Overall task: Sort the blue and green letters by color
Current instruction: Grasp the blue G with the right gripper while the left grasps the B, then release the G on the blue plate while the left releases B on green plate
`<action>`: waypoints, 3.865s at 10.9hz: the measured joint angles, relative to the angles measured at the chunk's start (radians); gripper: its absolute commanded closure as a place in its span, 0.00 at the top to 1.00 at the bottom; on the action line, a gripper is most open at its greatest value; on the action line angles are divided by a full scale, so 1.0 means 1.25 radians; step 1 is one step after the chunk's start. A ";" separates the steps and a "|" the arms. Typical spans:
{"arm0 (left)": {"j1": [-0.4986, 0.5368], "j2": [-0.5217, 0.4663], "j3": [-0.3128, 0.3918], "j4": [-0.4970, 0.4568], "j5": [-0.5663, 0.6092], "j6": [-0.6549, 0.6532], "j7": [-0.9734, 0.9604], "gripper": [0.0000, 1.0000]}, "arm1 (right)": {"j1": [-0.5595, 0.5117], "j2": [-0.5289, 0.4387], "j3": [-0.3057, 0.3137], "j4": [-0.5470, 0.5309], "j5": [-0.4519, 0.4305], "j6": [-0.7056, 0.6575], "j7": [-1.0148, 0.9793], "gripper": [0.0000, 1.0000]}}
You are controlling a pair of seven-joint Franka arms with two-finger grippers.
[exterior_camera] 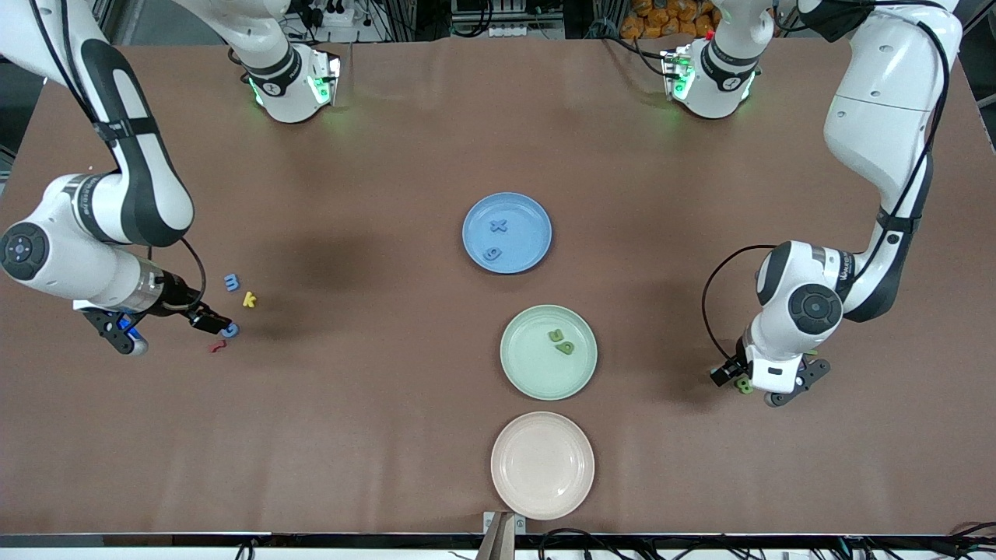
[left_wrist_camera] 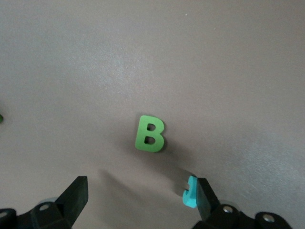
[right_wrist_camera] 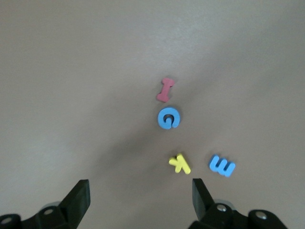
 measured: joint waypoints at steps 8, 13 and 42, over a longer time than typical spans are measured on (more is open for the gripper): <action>0.031 0.065 -0.005 0.067 -0.040 0.000 0.094 1.00 | -0.003 0.100 -0.032 -0.103 -0.065 0.244 0.000 0.76; 0.034 0.079 -0.004 0.091 -0.040 0.000 0.135 1.00 | -0.003 0.135 -0.035 -0.103 -0.079 0.289 0.000 0.72; -0.367 0.005 -0.022 0.131 -0.147 -0.016 -0.377 0.89 | 0.446 0.103 0.114 0.015 -0.105 0.157 0.867 0.00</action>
